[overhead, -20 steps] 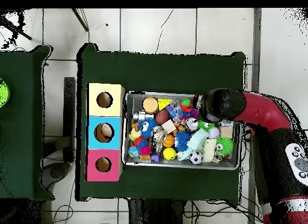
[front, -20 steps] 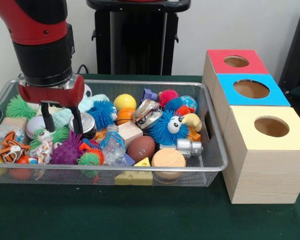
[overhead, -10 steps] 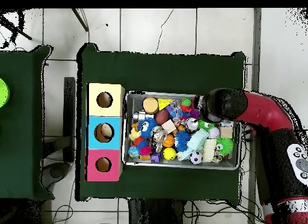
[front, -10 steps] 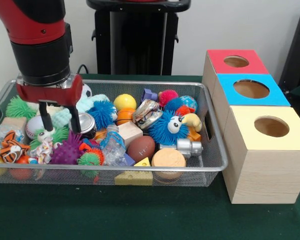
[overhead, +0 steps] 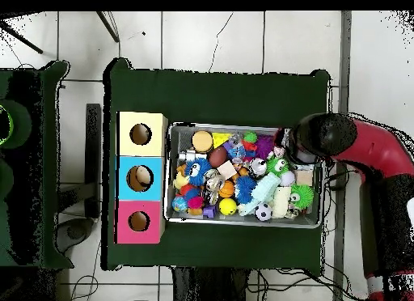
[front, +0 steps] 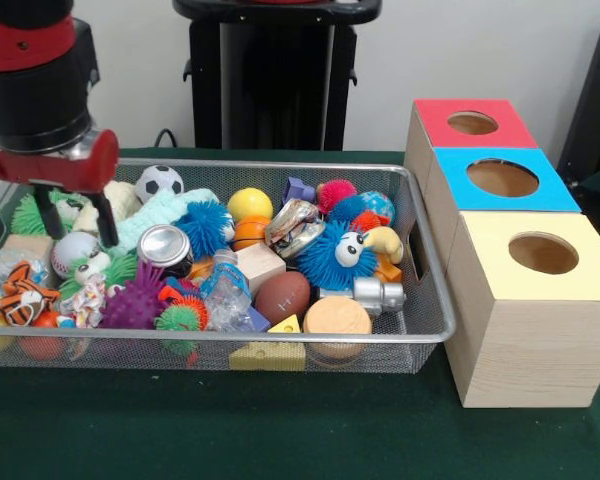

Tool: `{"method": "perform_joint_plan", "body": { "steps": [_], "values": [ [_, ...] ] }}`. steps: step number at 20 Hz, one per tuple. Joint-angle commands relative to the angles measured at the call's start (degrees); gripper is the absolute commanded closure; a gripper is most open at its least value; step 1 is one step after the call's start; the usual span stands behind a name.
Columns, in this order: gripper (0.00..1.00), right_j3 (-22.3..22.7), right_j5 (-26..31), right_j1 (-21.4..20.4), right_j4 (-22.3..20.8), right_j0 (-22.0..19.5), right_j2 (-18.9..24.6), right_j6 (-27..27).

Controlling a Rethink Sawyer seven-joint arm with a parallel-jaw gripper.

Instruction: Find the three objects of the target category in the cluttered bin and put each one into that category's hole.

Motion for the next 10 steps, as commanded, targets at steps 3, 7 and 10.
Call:
{"method": "perform_joint_plan", "body": {
  "steps": [3,7,10],
  "values": [
    [0.0,-1.5,3.6,0.0,-1.6,-1.0,1.1,-9.1],
    [0.0,-1.1,0.2,1.8,-2.0,-0.4,0.9,-6.6],
    [0.0,-1.6,-2.5,3.9,-2.2,0.5,0.3,-3.3]
  ]
}}
